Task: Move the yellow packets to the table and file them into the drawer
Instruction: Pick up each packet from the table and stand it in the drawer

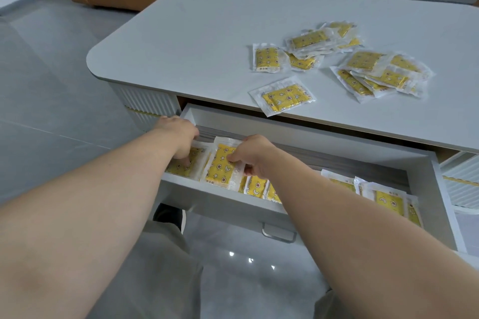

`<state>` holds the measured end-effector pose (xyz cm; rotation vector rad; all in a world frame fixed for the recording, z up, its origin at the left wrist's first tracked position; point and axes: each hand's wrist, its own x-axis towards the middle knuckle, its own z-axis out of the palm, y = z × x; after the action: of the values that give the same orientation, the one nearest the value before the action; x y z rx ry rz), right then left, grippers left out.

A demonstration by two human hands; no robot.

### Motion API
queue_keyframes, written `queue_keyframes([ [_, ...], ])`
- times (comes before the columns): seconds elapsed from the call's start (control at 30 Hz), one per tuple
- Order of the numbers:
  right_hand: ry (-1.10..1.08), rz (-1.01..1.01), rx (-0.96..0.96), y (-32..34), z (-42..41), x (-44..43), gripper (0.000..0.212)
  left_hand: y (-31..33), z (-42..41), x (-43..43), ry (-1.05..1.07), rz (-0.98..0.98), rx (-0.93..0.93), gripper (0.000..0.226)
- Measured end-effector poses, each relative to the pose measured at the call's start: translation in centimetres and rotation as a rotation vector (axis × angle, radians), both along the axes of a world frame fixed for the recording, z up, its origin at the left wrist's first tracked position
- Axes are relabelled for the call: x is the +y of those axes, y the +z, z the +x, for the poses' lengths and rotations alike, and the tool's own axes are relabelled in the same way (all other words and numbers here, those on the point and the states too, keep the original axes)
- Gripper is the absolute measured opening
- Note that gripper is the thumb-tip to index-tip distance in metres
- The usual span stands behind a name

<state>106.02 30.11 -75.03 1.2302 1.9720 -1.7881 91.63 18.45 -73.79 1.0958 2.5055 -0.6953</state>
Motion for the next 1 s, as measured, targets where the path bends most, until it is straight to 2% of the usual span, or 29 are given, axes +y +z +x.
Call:
queue_keyframes([
  [0.07, 0.012, 0.022, 0.017, -0.1, -0.6, -0.5, 0.026, 0.0, 0.3, -0.1, -0.006, -0.017, -0.030, 0.087],
  [0.17, 0.032, 0.072, 0.024, -0.3, -1.2, -1.3, 0.040, -0.2, 0.6, -0.4, -0.021, -0.043, -0.040, 0.092],
  [0.27, 0.061, 0.124, 0.033, -0.9, -2.0, -1.8, 0.045, 0.1, 0.6, -0.6, -0.015, -0.032, -0.068, 0.094],
  [0.37, 0.135, 0.218, 0.042, -1.6, -2.8, -2.3, 0.044, 0.8, 0.7, -0.7, 0.003, -0.002, -0.105, 0.089],
  [0.5, 0.372, 0.459, -0.036, -2.4, -3.2, -2.9, 0.033, 1.7, 0.8, -0.5, -0.023, 0.051, -0.092, 0.074],
  [0.63, 0.523, 0.761, -0.186, -3.0, -2.9, -3.2, 0.062, 3.0, 1.3, 0.0, -0.014, 0.048, -0.111, 0.073],
  [0.77, 0.539, 0.831, -0.203, -3.1, -2.4, -3.1, 0.081, 4.5, 2.4, 0.9, 0.015, -0.002, -0.135, 0.067],
  [0.83, 0.520, 0.831, -0.175, -3.0, -2.1, -3.0, 0.079, 5.4, 2.9, 1.5, 0.022, 0.015, -0.123, 0.062],
  [0.9, 0.470, 0.846, -0.120, -2.5, -1.8, -2.7, 0.066, 6.1, 3.2, 2.2, 0.019, 0.078, -0.080, 0.049],
  [1.0, 0.459, 0.923, -0.080, -1.0, -0.9, -1.9, 0.046, 6.9, 3.7, 3.2, 0.058, 0.295, -0.020, 0.028],
])
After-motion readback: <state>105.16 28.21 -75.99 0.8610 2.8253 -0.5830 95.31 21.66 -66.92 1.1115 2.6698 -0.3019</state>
